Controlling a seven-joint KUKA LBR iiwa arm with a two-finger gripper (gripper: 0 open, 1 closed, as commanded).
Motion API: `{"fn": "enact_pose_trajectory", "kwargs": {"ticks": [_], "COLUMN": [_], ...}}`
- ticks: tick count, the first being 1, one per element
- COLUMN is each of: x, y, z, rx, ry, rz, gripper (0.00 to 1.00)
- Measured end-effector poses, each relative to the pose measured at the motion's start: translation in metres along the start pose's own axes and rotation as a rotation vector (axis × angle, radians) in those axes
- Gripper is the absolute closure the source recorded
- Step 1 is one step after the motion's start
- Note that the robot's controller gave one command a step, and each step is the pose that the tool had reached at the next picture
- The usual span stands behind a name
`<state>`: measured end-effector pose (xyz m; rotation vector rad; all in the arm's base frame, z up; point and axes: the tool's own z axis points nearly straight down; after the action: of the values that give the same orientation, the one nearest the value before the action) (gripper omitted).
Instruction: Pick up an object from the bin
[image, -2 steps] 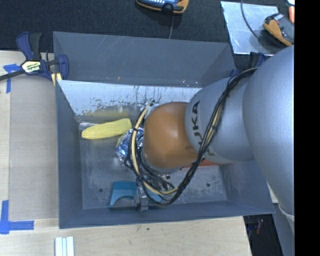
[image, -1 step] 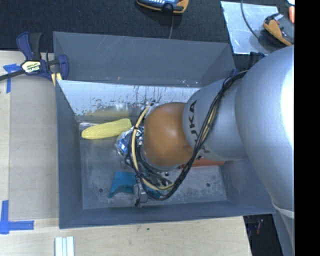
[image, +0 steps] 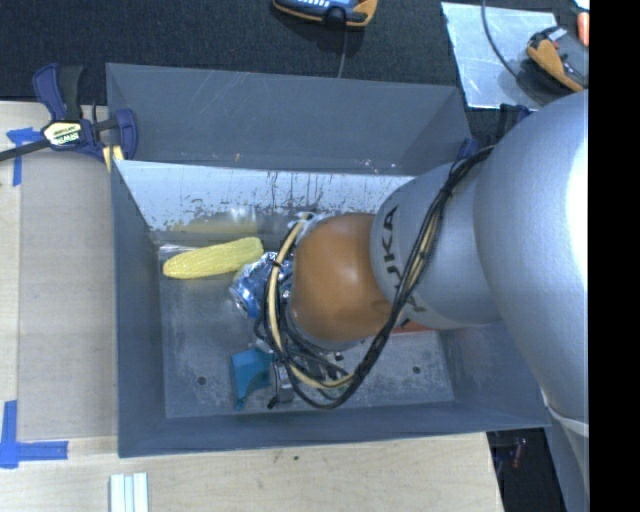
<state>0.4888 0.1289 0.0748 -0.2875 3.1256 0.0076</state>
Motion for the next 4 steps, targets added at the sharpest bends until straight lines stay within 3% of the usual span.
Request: {"fn": "enact_pose_trajectory", "kwargs": {"ticks": [2, 3, 4], "x": [0.001, 0.004, 0.002], "y": [0.0, -0.001, -0.001], "z": [-0.005, -0.035, -0.063], "rx": [0.0, 0.001, 0.001], "ry": [0.001, 0.01, 0.004], "rz": [0.0, 0.002, 0.002], "gripper": [1.0, 1.0, 1.0]}}
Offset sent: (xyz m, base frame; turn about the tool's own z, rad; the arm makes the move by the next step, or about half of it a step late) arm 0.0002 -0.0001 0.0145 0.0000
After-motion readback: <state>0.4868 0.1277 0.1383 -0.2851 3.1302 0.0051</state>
